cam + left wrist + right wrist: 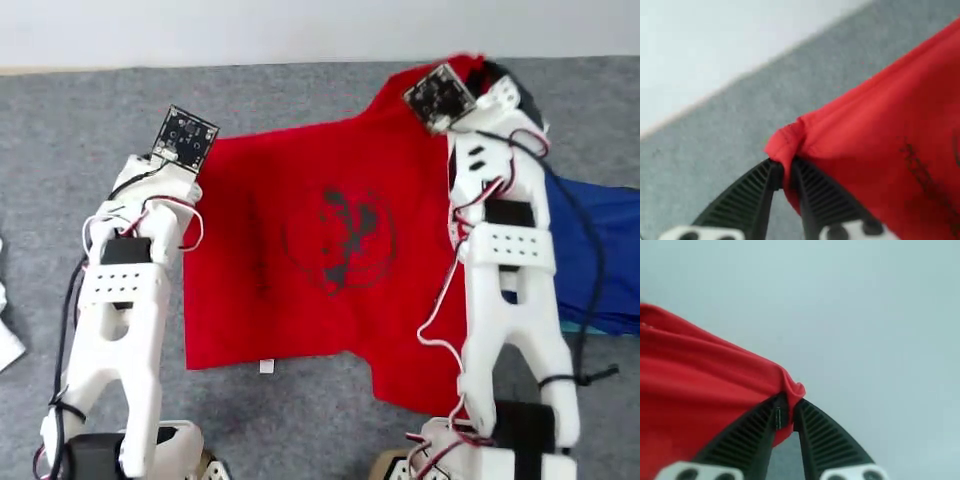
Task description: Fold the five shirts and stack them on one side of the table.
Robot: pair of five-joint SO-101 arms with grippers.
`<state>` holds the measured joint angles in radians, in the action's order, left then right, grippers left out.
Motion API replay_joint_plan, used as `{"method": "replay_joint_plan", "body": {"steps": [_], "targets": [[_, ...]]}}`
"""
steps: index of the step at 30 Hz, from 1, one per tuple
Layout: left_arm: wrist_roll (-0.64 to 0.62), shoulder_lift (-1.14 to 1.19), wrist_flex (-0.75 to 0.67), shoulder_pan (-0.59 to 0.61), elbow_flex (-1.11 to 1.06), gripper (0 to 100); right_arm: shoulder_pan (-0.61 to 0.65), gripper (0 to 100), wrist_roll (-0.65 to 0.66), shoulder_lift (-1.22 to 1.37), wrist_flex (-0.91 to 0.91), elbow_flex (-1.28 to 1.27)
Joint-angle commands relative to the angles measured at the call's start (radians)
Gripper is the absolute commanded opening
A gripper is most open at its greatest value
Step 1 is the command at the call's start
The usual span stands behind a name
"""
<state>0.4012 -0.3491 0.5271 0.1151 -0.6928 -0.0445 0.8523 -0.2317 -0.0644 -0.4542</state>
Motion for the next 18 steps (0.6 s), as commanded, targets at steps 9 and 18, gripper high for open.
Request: {"method": "replay_joint_plan", "body": {"steps": [9,18], "targets": [[0.218,-0.014,0.609,0.005,0.213,0,-0.013,1.0,0.008,-0.369,-0.456,-0.117],[0.454,-0.012,0.980,0.002,0.265,0,-0.027,1.0,0.011,-0.532,-0.885,-0.121]]}}
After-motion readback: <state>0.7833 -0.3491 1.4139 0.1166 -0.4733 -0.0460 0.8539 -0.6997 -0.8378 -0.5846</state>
